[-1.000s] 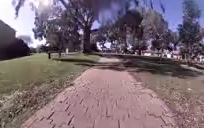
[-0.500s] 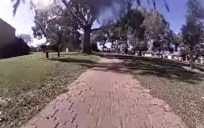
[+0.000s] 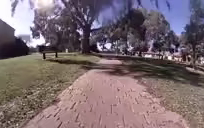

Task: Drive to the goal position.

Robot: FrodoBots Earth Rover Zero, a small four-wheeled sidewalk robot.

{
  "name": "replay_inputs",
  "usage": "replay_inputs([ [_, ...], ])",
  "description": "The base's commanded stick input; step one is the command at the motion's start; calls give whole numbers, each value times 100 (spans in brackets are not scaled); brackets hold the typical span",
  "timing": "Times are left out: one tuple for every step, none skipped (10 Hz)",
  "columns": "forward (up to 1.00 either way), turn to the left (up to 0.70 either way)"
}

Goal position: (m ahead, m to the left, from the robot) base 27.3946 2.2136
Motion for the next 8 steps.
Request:
replay_inputs([
  [70, 0],
  [70, 0],
  [70, 0],
  [70, 0],
  [70, 0],
  [70, 0],
  [70, 0],
  [70, 0],
])
